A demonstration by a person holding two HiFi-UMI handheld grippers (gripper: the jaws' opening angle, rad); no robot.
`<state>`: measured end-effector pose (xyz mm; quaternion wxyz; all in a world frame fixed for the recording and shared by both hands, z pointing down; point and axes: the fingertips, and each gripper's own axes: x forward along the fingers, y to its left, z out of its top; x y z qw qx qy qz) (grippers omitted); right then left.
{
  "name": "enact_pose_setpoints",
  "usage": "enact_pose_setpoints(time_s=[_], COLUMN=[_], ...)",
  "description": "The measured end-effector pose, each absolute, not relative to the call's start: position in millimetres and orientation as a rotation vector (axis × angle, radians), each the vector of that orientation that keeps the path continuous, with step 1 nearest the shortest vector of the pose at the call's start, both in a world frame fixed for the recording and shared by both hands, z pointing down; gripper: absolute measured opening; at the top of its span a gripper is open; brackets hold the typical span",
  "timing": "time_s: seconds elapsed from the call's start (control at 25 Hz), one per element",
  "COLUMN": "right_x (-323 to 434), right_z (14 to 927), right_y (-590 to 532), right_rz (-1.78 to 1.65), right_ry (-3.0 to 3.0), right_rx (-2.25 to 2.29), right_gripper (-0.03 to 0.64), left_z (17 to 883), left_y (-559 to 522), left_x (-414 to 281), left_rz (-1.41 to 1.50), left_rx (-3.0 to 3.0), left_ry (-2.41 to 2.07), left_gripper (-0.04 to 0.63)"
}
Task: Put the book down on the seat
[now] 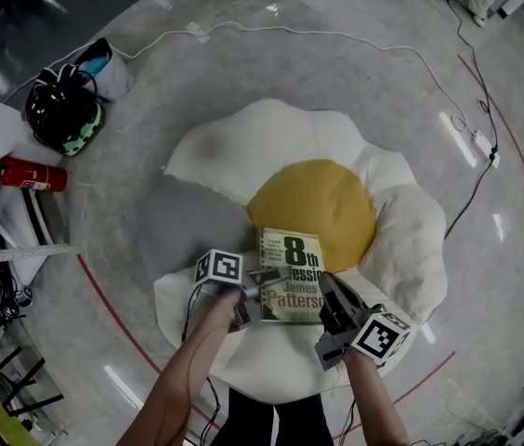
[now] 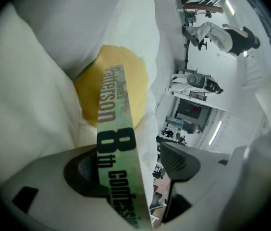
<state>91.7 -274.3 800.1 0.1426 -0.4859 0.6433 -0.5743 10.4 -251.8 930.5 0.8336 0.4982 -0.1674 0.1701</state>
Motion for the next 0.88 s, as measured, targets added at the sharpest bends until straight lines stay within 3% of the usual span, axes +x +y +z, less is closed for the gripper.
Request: enact_pose_setpoints(time_s=[0.88], right_x=[71.5], right_z=[710.4], right_y=[-242.5], right_rz=[-1.671], right_ry=[1.924], right_rx=[-1.377], right_gripper=[0.012], left_z=[825.0], left_y=[-209.7], left_x=[-39.7], left_rz=[0.389], left_rx=[1.116], left_ry=[-0.454], left_gripper=[0.336])
